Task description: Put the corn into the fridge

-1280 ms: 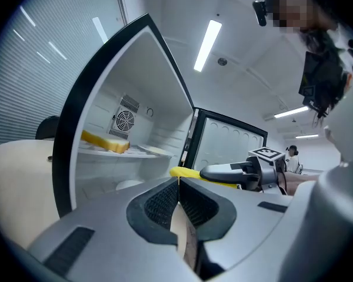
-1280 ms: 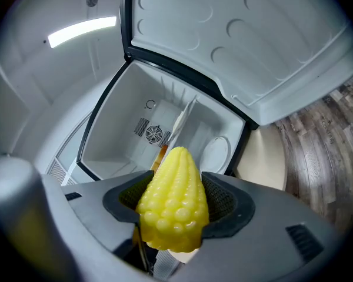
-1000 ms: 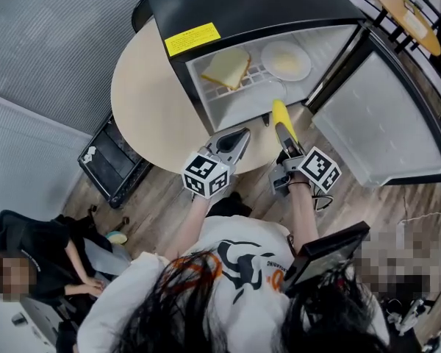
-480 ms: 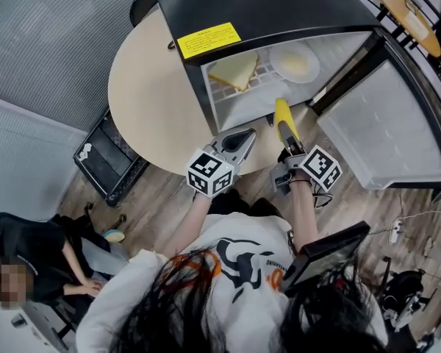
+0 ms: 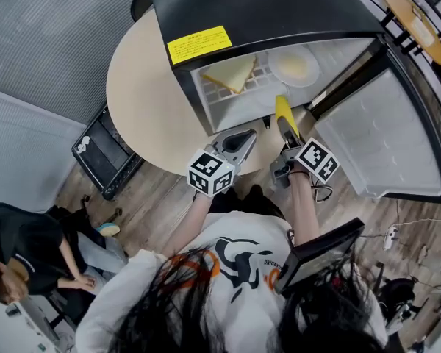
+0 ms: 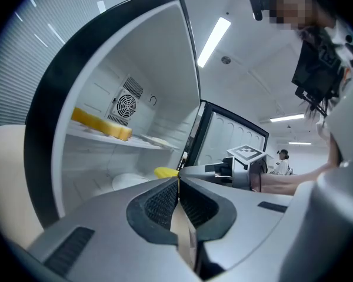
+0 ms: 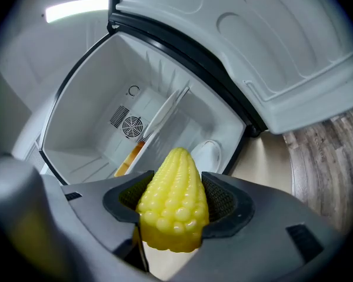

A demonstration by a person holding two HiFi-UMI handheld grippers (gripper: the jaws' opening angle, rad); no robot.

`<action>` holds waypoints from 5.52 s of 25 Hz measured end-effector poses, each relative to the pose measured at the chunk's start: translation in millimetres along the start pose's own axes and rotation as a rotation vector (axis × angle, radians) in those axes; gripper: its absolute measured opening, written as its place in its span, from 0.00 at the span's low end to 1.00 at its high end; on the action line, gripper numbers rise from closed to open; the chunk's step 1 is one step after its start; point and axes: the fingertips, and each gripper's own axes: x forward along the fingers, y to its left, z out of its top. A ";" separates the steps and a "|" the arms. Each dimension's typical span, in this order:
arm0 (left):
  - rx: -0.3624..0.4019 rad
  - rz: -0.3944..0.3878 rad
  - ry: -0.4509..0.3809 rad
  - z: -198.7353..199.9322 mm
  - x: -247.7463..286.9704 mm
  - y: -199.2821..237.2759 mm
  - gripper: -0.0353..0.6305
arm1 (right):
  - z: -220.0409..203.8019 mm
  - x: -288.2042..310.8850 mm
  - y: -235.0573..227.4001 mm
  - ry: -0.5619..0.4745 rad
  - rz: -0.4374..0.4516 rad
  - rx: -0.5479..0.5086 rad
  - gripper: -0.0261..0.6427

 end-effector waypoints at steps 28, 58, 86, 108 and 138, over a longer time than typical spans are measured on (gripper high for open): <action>0.000 0.198 -0.017 10.6 17.3 19.7 0.07 | 1.7 115.2 -54.6 0.258 -0.141 -0.750 0.43; -0.005 0.213 -0.005 8.0 -0.7 26.5 0.07 | -1.4 108.0 -38.4 0.242 -0.105 -0.756 0.45; -0.036 0.017 0.034 -19.0 -40.8 1.5 0.07 | -47.6 -23.9 48.3 0.008 -0.011 -0.516 0.28; -0.011 -0.016 0.042 -31.5 -48.5 -60.1 0.07 | -74.6 -100.8 16.1 0.001 -0.060 -0.507 0.15; 0.031 0.090 0.015 -103.3 -141.7 -239.5 0.07 | -155.8 -281.3 11.3 0.059 0.115 -0.548 0.12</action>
